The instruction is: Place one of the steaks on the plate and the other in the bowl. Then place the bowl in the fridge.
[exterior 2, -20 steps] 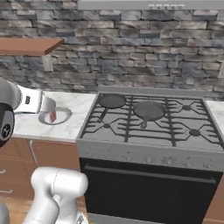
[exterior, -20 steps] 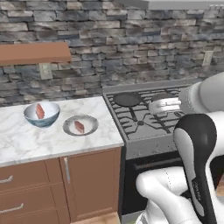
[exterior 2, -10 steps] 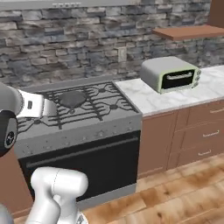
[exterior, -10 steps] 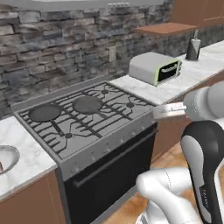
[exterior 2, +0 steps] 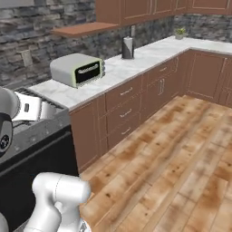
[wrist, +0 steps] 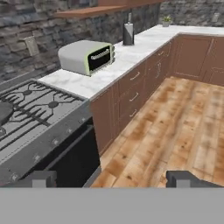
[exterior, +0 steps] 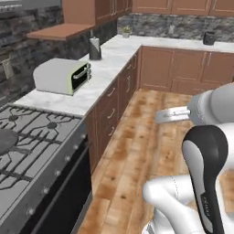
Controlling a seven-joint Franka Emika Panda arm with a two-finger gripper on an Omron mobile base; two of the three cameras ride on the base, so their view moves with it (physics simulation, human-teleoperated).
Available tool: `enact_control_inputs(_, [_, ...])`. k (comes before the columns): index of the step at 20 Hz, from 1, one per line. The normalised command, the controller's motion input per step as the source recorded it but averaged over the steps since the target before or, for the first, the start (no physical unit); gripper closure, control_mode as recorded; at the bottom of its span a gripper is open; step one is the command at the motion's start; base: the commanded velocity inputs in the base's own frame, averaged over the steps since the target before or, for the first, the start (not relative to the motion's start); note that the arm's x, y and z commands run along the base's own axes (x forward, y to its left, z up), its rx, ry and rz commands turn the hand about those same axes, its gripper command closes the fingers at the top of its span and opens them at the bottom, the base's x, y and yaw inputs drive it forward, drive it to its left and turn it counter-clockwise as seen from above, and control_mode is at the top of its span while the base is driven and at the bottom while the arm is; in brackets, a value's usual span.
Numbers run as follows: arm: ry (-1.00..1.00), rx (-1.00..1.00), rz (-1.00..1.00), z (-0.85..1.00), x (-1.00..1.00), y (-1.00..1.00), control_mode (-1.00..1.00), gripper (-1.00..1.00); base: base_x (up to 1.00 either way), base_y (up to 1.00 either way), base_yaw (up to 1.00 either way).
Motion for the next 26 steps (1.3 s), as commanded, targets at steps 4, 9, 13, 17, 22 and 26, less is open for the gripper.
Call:
enact_control_inputs(4, [0.0, 0.0, 0.0, 0.0, 0.0, 0.0, 1.0, -1.0, 0.0, -1.0, -0.5])
enact_control_inputs(9, [0.0, 0.0, 0.0, 0.0, 0.0, 0.0, 1.0, -1.0, 0.26, -1.0, -0.04])
enact_control_inputs(13, [0.0, 0.0, 0.0, 0.0, 0.0, 0.0, 1.0, -1.0, 1.0, -1.0, 0.08])
enact_control_inputs(17, [0.0, 0.0, 0.0, 0.0, 0.0, 0.0, 1.0, -1.0, 1.0, -0.8, -0.09])
enact_control_inputs(22, [0.0, 0.0, 0.0, 0.0, 0.0, 0.0, 1.0, -1.0, 1.0, -0.14, -0.34])
enact_control_inputs(26, [0.0, 0.0, 0.0, 0.0, 0.0, 0.0, 1.0, -1.0, 1.0, 0.12, -0.56])
